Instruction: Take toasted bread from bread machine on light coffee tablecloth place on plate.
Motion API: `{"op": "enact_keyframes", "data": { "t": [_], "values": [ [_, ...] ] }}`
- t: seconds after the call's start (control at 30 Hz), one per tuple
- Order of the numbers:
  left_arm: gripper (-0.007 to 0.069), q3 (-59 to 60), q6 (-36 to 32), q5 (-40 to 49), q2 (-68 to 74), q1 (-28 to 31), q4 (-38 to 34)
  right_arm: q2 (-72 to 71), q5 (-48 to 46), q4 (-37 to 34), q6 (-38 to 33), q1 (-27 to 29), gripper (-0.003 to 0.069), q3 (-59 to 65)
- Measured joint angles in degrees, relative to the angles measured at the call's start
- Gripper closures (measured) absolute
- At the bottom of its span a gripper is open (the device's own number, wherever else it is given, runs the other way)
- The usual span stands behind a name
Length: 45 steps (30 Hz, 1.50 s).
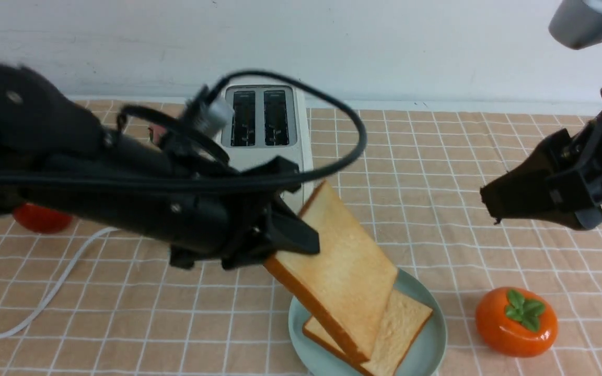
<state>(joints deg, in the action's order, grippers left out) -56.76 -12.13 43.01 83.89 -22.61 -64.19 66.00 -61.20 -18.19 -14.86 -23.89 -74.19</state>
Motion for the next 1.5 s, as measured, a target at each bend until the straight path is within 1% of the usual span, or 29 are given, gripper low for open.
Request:
{"op": "enact_keyframes", "data": {
  "t": [0.03,0.07,0.13,0.2,0.27,0.33,0.37,0.43,0.53,0.6,0.63,0.67,0.73,0.8,0.87,0.9,1.0,1.1,1.17,1.27,1.33,1.4,1.47,1.5],
  "values": [
    [0.0527,0.6,-2.0,-0.2,1.3,0.0,-1.9,0.0,-0.1,0.0,0.0,0.0,0.016,0.0],
    [0.0527,1.4,-6.4,-0.5,3.0,0.0,-5.3,0.0,-0.5,0.0,0.0,0.0,0.0165,0.0],
    [0.0527,2.4,-21.1,-0.7,8.0,-0.4,-15.9,0.0,-1.4,0.0,0.6,0.0,0.0182,0.0],
    [0.0527,2.5,-26.9,-1.7,10.6,-1.3,-20.5,0.0,-1.9,0.0,0.6,0.0,0.0197,0.0],
    [0.0527,2.5,-30.8,-3.8,12.9,-2.9,-23.9,0.0,-2.5,0.0,0.6,0.0,0.0213,0.0],
    [0.0527,2.5,-31.8,-5.5,13.9,-3.9,-24.7,0.0,-2.9,0.0,0.6,0.0,0.0223,0.0],
    [0.0524,2.5,-32.6,-9.4,14.8,-5.9,-25.0,0.0,-3.3,0.0,0.7,0.0,0.0234,0.0],
    [0.0503,2.5,-32.9,-13.1,15.2,-7.5,-25.0,0.0,-3.5,0.0,0.7,0.0,0.0245,0.0],
    [0.0417,2.5,-32.9,-18.8,15.2,-9.6,-24.9,0.0,-3.8,0.0,0.8,0.0,0.0256,0.0],
    [0.0307,2.5,-32.5,-22.0,15.2,-10.4,-25.0,0.0,-4.0,0.0,0.8,0.0,0.0263,0.0],
    [0.0284,2.5,-32.5,-22.1,15.2,-10.5,-25.0,0.0,-4.0,0.0,0.8,0.0,0.0264,0.0],
    [0.0209,2.5,-32.4,-23.0,15.2,-10.6,-24.5,0.0,-4.1,0.0,0.8,0.0,0.0266,0.0],
    [0.0113,2.5,-32.3,-23.1,15.2,-10.7,-22.8,0.0,-4.1,0.0,0.8,0.0,0.0267,0.0],
    [0.002,2.5,-32.1,-23.0,15.2,-10.7,-19.3,0.0,-4.2,0.0,0.8,0.0,0.0267,0.0],
    [-0.0022,2.5,-30.7,-22.8,15.2,-10.7,-14.5,0.0,-4.2,0.0,0.8,0.0,0.0267,0.0],
    [-0.0032,2.5,-29.5,-22.8,15.1,-10.6,-12.2,0.0,-4.1,0.0,0.8,0.0,0.0267,0.0],
    [-0.0036,2.5,-21.5,-21.9,13.9,-9.4,-2.0,0.0,-3.9,0.0,0.8,0.0,0.0267,0.0],
    [-0.0018,2.2,-9.8,-17.3,11.6,-6.6,10.7,0.0,-2.1,-0.1,0.8,0.0,0.0267,0.0],
    [0.0002,1.5,-4.2,-13.6,10.5,-5.0,16.5,0.0,-0.8,-0.3,0.8,0.0,0.0269,0.0],
    [0.0055,-0.1,7.1,-7.0,7.5,-2.4,28.4,0.0,1.8,-0.5,0.8,0.0,0.0269,0.0],
    [0.0096,-1.0,12.1,-2.9,4.9,-0.9,34.5,0.0,3.5,-0.6,0.9,0.0,0.0272,0.0],
    [0.013,-1.1,14.6,-0.6,2.6,-0.3,37.0,0.0,4.9,-0.7,0.9,0.0,0.0279,0.0],
    [0.0207,-1.2,16.2,4.5,-1.9,-0.1,38.0,0.8,7.1,-2.2,0.9,0.0,0.0314,0.0],
    [0.0228,-1.3,16.3,6.1,-3.0,-0.3,38.0,1.1,7.5,-2.7,0.9,0.0,0.0331,0.0]
  ]
}}
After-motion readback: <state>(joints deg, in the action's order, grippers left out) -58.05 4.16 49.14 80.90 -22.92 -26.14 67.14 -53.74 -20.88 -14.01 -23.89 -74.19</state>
